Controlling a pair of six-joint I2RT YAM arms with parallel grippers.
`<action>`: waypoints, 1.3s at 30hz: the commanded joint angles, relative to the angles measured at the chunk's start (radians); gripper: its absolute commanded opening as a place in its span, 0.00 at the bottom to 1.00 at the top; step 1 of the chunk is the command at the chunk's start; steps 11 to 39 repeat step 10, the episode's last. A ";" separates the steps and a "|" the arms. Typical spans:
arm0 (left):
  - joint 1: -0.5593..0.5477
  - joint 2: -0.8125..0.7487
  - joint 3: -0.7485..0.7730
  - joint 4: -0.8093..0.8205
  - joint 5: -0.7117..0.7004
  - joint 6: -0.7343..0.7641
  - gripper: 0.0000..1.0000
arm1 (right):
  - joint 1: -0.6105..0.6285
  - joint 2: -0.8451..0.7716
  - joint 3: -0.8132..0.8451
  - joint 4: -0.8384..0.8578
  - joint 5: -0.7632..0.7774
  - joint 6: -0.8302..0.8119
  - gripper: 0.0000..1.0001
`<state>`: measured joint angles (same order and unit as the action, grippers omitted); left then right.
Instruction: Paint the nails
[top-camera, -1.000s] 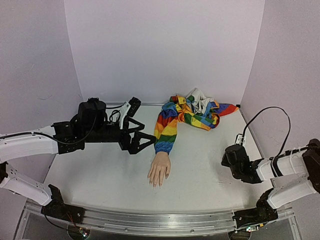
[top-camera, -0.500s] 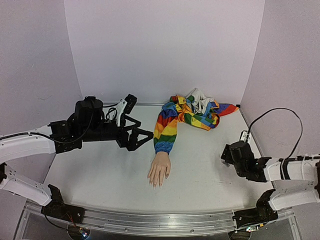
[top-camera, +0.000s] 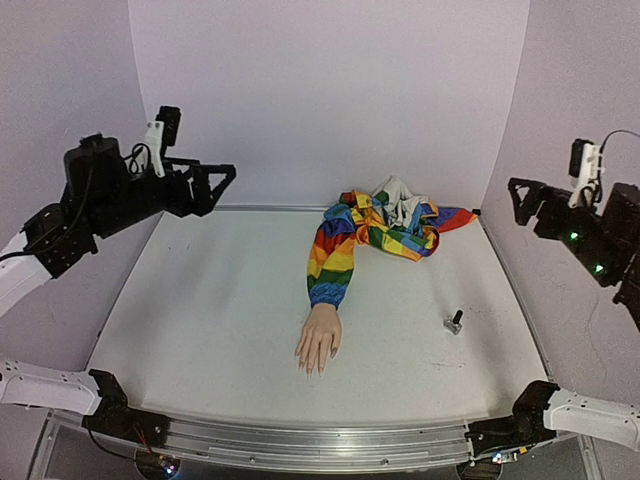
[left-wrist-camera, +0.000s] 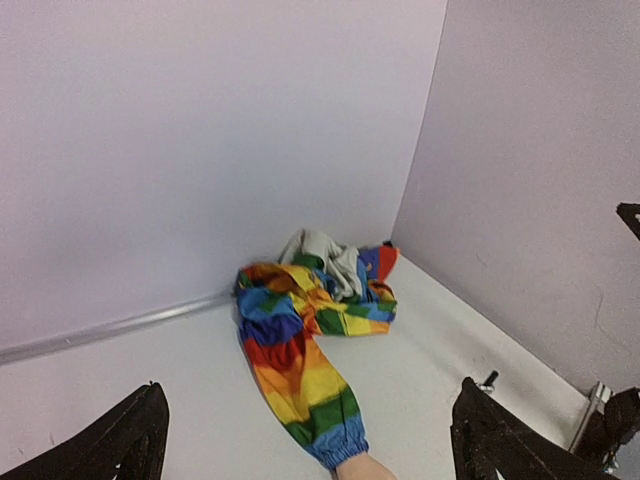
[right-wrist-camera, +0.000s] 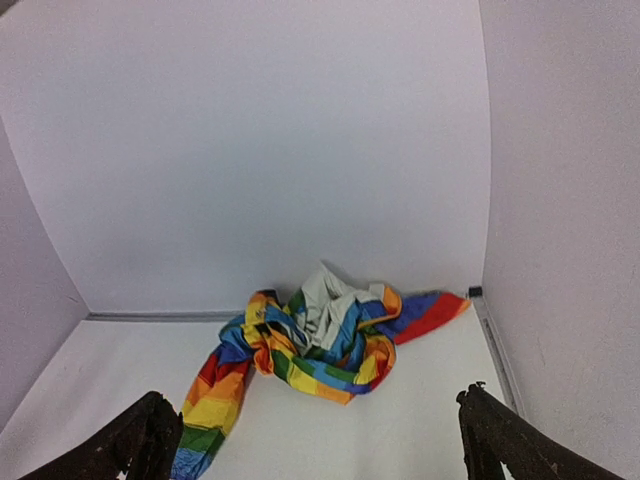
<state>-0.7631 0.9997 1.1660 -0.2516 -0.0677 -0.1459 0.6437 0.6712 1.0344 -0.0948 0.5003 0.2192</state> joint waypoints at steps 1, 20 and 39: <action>-0.001 -0.073 0.060 -0.018 -0.124 0.083 1.00 | -0.003 -0.002 0.136 -0.076 -0.086 -0.178 0.98; 0.000 -0.153 0.059 -0.054 -0.198 0.106 1.00 | -0.002 -0.020 0.131 -0.027 -0.033 -0.130 0.98; 0.000 -0.153 0.059 -0.054 -0.198 0.106 1.00 | -0.002 -0.020 0.131 -0.027 -0.033 -0.130 0.98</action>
